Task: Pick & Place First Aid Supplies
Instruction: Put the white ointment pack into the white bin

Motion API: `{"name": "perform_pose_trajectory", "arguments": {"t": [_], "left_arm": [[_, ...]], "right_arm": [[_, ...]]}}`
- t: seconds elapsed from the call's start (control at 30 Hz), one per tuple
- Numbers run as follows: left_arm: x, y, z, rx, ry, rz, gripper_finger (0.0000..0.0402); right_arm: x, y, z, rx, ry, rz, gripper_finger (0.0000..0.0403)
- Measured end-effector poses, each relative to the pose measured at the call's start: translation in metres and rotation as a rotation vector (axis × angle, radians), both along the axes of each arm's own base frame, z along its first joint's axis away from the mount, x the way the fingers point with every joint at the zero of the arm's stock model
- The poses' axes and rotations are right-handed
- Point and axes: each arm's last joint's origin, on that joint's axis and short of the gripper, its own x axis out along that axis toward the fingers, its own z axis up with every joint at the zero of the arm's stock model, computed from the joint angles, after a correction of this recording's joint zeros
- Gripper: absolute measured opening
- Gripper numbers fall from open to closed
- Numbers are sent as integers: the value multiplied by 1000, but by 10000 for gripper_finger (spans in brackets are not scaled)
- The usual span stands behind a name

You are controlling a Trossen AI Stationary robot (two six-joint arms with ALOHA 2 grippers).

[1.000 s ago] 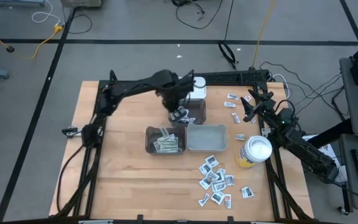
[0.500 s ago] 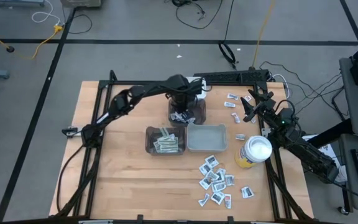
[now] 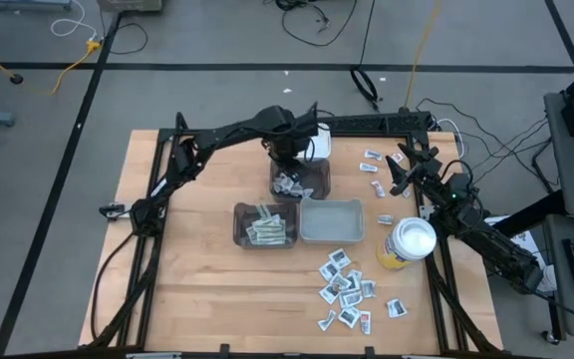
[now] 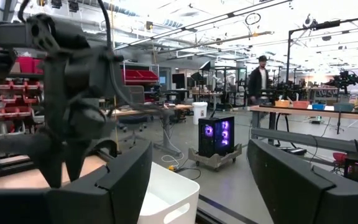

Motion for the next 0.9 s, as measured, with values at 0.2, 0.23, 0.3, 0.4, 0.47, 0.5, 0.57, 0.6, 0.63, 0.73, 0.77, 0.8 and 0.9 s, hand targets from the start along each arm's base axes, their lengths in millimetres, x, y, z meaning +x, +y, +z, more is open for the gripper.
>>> {"name": "perform_pose_trajectory", "arguments": {"t": [0.2, 0.23, 0.3, 0.4, 0.47, 0.5, 0.57, 0.6, 0.63, 0.73, 0.77, 0.8, 0.9], "left_arm": [[-13, -7, 31, -56, -67, -10, 297], [-16, -10, 37, -54, -72, -13, 308], [-24, -15, 51, -52, -74, -17, 325], [-37, -21, 68, -51, -65, -14, 342], [-44, -25, 79, -47, -67, -16, 348], [-46, -27, 81, -45, -70, -17, 350], [-52, -34, 83, -42, -76, -28, 350], [-55, -38, 82, -39, -83, -36, 350], [-61, -44, 80, -38, -89, -47, 350], [-82, -62, 76, -12, -151, -111, 346], [-90, -68, 74, 0, -182, -138, 344], [-98, -74, 72, 14, -212, -159, 343], [-124, -92, 61, 79, -292, -192, 340]], "right_arm": [[0, 0, 0, 0, 0, 0, 263], [0, 0, 0, 0, 0, 0, 263], [0, 0, 0, 0, 0, 0, 263], [0, 0, 0, 0, 0, 0, 263], [0, 0, 0, 0, 0, -1, 263], [0, 0, 0, 0, 0, 0, 263], [0, 0, 0, 0, 0, 0, 263], [0, 0, 0, 0, 0, 0, 263], [0, 0, 0, 0, 0, 0, 263], [0, 0, 0, 0, 0, 0, 263], [0, 0, 0, 0, 0, 0, 263], [0, 0, 0, 0, 0, -1, 263], [0, 0, 0, 0, 0, 0, 263]]}}
